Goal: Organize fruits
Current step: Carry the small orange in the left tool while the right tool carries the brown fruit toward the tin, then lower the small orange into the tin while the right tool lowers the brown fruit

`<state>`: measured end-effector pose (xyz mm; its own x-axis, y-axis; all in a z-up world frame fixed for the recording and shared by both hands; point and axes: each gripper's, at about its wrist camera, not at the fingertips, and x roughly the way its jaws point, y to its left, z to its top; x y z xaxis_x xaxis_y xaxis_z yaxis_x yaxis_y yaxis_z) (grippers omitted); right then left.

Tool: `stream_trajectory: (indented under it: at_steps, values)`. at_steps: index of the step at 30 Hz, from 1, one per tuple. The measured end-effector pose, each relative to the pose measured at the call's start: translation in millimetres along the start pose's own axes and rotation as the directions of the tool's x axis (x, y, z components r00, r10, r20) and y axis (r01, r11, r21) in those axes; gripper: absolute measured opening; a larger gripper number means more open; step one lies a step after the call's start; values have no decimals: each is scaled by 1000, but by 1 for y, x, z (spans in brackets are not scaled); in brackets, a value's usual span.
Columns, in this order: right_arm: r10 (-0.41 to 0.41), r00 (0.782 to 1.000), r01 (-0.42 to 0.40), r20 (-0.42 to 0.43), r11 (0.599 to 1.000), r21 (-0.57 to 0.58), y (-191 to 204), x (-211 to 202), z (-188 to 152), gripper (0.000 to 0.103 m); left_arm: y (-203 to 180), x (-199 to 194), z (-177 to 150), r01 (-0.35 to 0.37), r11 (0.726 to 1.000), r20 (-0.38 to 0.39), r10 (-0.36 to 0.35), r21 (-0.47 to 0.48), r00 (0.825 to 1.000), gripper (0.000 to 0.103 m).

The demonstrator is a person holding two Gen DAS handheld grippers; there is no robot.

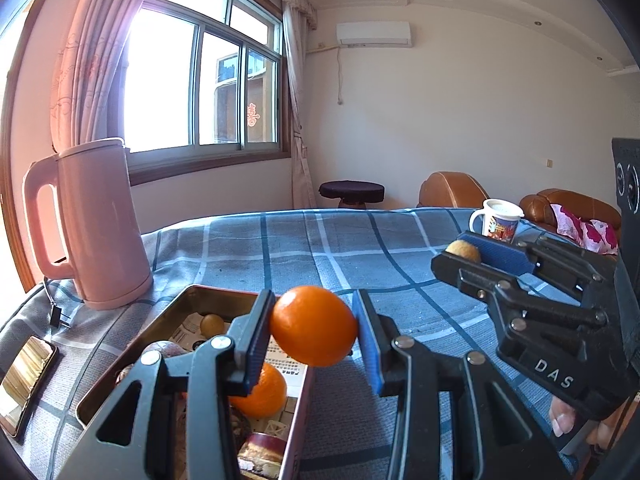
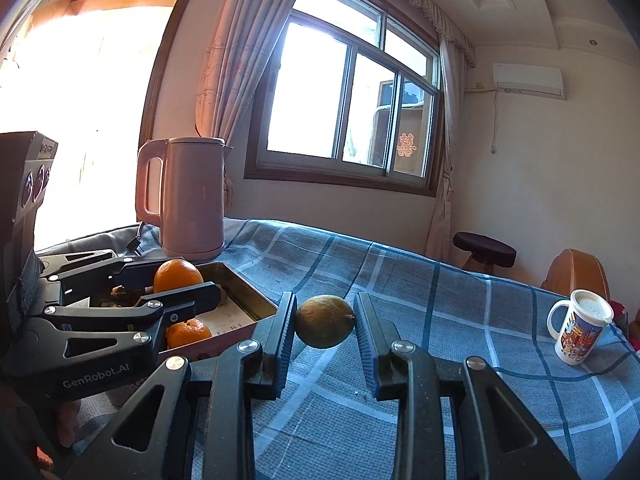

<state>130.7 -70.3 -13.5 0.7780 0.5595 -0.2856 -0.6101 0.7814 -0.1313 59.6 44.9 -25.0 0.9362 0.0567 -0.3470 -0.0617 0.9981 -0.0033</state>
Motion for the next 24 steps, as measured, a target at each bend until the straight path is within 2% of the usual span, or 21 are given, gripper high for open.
stream_trajectory:
  at_steps: [13,24]
  values:
    - [47,999,-47,2,998,-33,25,13,12,31,30,-10,-3,-43,999,-2,43,-25,999,42]
    - [93,996,-94,-9,994,-52,40,23,20,31,53,-10,-5,-88,995,-33,87,-43,996,42]
